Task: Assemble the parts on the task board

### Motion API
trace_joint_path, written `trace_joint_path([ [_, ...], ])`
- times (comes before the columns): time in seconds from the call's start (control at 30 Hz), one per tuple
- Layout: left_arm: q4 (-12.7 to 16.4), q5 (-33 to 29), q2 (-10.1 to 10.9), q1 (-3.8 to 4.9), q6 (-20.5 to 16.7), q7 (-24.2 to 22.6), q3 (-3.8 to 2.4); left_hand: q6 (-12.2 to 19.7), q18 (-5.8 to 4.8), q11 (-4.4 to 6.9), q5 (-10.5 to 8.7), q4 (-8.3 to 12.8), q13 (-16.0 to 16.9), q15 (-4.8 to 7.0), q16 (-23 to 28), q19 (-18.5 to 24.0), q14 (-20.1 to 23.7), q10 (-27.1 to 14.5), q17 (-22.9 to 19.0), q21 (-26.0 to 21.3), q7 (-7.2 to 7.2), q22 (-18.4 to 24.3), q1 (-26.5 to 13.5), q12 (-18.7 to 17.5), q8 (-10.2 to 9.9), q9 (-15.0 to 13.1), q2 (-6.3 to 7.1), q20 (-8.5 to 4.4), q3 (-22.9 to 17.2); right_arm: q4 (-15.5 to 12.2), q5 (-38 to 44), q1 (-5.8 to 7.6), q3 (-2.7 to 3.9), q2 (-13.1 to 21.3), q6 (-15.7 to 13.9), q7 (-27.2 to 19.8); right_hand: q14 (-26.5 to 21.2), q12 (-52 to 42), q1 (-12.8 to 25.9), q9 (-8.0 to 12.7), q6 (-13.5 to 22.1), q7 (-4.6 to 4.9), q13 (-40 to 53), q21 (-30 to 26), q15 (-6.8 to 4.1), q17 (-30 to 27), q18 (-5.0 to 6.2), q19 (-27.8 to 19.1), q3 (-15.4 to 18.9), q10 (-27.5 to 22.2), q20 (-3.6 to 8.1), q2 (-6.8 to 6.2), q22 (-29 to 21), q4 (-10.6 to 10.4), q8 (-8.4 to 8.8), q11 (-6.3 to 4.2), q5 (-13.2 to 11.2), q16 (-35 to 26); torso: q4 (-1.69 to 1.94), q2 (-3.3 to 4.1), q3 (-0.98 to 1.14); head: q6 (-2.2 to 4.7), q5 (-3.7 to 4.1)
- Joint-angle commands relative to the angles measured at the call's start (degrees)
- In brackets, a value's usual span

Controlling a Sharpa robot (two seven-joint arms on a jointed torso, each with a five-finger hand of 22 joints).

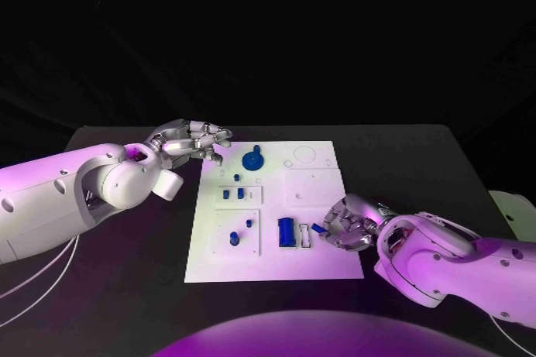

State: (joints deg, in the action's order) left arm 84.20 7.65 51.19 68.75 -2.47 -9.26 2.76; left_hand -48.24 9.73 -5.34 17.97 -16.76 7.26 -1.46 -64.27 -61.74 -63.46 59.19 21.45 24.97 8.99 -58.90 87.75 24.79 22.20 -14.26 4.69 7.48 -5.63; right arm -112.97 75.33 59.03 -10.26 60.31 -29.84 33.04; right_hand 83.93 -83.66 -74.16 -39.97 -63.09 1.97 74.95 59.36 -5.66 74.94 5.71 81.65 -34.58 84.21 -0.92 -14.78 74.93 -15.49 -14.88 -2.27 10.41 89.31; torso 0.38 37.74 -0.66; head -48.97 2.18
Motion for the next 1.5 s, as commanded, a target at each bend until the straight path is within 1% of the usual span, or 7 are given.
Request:
trace_joint_path([
  [0.03,0.15,-0.01,-0.04,0.03,1.0,-0.09,-0.02,0.11,0.57,0.02,-0.09,0.14,-0.1,0.06,0.35,-0.29,0.13,0.24,0.05,-0.34,0.09,0.08,-0.38,-0.24,0.28,0.08,-0.02,0.0,-0.33,0.16,-3.45,0.01,-0.02,-0.64,-0.13,-0.68,5.73,-0.26,0.84,-2.02,0.35,0.0,10.11,-0.06,0.21,13.42,-0.29,0.52,-1.19,3.01,0.02,0.08,5.66,0.61,-0.81,0.11,0.02,0.16,0.07,0.07,-0.05,-0.07,0.01],
  [0.27,0.21,0.16,-0.01,0.03,1.1,-0.04,-0.02,0.11,0.57,0.02,-0.09,0.14,-0.1,0.06,0.35,-0.29,0.13,0.24,0.05,-0.34,0.09,0.08,-0.38,-0.24,0.28,0.08,-0.02,0.0,-0.33,1.33,-4.67,-0.34,-0.03,-2.66,1.44,-0.58,5.73,-0.27,3.59,-2.1,0.43,0.12,10.12,-0.27,0.29,13.43,-0.27,0.53,-1.43,3.02,-0.04,-0.08,5.71,0.1,-0.72,0.21,-0.22,0.16,0.05,0.04,0.01,-0.44,-0.08],
  [0.4,0.21,0.24,0.03,0.03,1.16,0.04,-0.02,0.11,0.57,0.02,-0.09,0.14,-0.1,0.06,0.35,-0.29,0.13,0.24,0.05,-0.34,0.09,0.08,-0.38,-0.24,0.28,0.08,-0.02,0.0,-0.33,1.8,-4.53,-0.66,-0.03,-3.53,2.07,-0.4,5.73,-0.26,5.32,-1.97,0.46,0.23,10.12,-0.48,0.37,13.43,-0.24,0.51,-1.24,3.02,-0.11,-0.19,5.71,-0.35,-0.53,0.31,-0.86,0.16,0.01,0.04,0.04,-0.46,-0.03],
  [0.77,0.16,0.31,0.0,0.03,1.27,0.32,-0.02,0.19,0.55,-0.03,-0.13,0.1,-0.13,0.01,0.38,-0.32,0.18,0.11,0.06,-0.47,0.14,0.1,-0.65,-0.26,0.31,0.1,0.06,0.02,-0.49,2.94,-3.38,-0.87,-0.03,-5.07,2.98,0.41,5.75,-0.25,9.76,-1.56,0.06,0.31,10.12,-0.57,0.45,13.52,-0.24,0.64,-0.51,3.04,-0.2,0.13,5.85,-0.97,-0.18,0.39,-0.72,0.18,0.0,0.08,0.11,-0.56,-0.09],
  [1.23,0.12,0.39,-0.04,0.03,1.31,0.55,-0.02,0.2,0.54,-0.06,-0.14,0.05,-0.14,-0.02,0.39,-0.33,0.2,0.09,0.06,-0.54,0.16,0.11,-0.87,-0.26,0.34,0.1,0.01,0.04,-0.56,3.19,-1.59,-0.89,-0.02,-5.32,3.54,0.68,5.69,0.09,12.95,-1.18,-0.25,0.37,9.87,-1.33,0.5,13.25,-0.14,0.52,0.6,2.89,-0.26,0.13,5.75,-1.07,0.13,0.46,-1.49,0.09,0.03,0.02,0.0,-0.59,-0.02],
  [1.33,0.1,0.4,-0.05,0.03,1.35,0.58,-0.01,0.21,0.53,-0.07,-0.14,0.04,-0.15,-0.03,0.4,-0.34,0.21,0.08,0.06,-0.57,0.17,0.11,-0.97,-0.25,0.35,0.1,-0.04,0.04,-0.61,3.17,-1.29,-0.89,-0.02,-5.4,3.31,0.68,5.69,0.11,14.31,-1.01,-0.33,0.43,9.86,-1.4,0.55,13.25,-0.14,0.54,1.28,2.89,-0.29,0.17,5.78,-1.14,0.28,0.51,-2.18,0.09,0.05,0.02,0.0,-0.57,0.02],
  [1.5,0.07,0.4,-0.05,0.03,1.38,0.63,-0.01,0.21,0.53,-0.08,-0.14,0.03,-0.15,-0.04,0.4,-0.34,0.21,0.08,0.06,-0.59,0.16,0.11,-1.04,-0.25,0.36,0.11,-0.07,0.05,-0.64,3.06,-1.12,-0.89,-0.02,-5.49,2.97,0.63,5.68,0.2,17.45,-0.67,-0.6,0.45,9.8,-1.74,0.62,13.18,-0.1,0.54,3.98,2.85,-0.37,0.29,5.8,-1.24,0.55,0.56,-5.57,0.06,0.06,0.03,0.01,-0.45,0.06],
])
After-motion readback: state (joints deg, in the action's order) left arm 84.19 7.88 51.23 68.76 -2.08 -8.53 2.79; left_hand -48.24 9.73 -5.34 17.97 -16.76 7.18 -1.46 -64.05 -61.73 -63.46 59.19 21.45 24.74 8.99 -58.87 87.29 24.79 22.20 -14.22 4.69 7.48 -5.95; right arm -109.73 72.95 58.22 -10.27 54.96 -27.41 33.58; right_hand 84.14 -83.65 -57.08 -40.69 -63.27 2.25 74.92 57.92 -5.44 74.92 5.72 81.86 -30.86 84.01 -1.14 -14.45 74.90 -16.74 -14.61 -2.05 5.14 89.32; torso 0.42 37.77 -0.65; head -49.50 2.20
